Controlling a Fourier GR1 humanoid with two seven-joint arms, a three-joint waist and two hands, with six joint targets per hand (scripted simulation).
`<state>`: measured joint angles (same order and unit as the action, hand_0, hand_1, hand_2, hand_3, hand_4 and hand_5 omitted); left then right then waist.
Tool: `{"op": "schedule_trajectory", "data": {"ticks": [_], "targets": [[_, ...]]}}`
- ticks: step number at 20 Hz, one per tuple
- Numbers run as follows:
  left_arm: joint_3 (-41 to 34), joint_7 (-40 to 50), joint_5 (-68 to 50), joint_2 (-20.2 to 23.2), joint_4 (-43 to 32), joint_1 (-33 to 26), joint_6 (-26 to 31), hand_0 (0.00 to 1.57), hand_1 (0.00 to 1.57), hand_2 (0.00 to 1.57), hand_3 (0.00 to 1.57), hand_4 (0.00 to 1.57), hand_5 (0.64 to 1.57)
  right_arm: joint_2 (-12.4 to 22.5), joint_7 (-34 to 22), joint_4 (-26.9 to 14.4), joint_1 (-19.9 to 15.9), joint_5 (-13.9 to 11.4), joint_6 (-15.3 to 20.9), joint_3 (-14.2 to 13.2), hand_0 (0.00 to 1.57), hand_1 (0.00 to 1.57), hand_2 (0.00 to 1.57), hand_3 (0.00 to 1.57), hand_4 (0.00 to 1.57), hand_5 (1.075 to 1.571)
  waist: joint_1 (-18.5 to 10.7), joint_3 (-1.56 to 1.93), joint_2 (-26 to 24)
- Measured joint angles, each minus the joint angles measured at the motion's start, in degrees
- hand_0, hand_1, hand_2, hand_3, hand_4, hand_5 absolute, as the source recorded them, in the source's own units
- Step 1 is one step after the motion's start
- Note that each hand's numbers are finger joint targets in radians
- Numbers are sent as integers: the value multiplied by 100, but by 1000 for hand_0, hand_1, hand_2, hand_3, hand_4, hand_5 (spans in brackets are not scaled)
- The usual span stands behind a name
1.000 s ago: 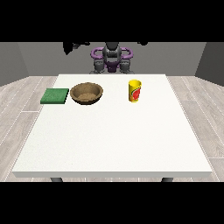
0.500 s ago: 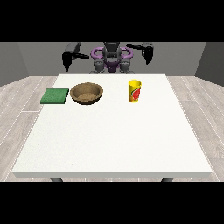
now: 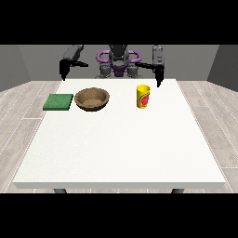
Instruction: Pick the cup and pour the ball into the bowl, then pick the bowl and place it on the pad
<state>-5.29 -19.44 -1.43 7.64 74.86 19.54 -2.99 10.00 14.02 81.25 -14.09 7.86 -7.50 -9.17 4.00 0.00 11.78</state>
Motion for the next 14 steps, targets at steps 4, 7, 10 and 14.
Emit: {"op": "schedule_trajectory", "data": {"ticks": [4, 7, 10, 14], "targets": [[16, -441, 156, -154, -540, 164, -147, 0, 0, 0, 0, 0, 1233, 146, 290, -492, -133, 110, -197, -203, 0, 0, 0, 0, 0, 1563, -22, -1, -14], [-109, -820, 196, -176, -1049, 303, -245, 0, 0, 0, 0, 0, 1249, 211, 391, -655, -136, 165, -310, -270, 0, 0, 0, 0, 0, 1563, 55, 0, 5], [-227, -1220, 205, -190, -1513, 473, -307, 0, 0, 0, 0, 0, 1271, 347, 474, -804, -237, 265, -459, -386, 0, 0, 0, 0, 0, 1559, 134, 0, 134], [-368, -1701, 189, -235, -2048, 720, -404, 0, 0, 0, 0, 0, 1254, 521, 720, -1011, -360, 350, -653, -529, 0, 0, 0, 0, 0, 1558, 214, -1, 393]]}}
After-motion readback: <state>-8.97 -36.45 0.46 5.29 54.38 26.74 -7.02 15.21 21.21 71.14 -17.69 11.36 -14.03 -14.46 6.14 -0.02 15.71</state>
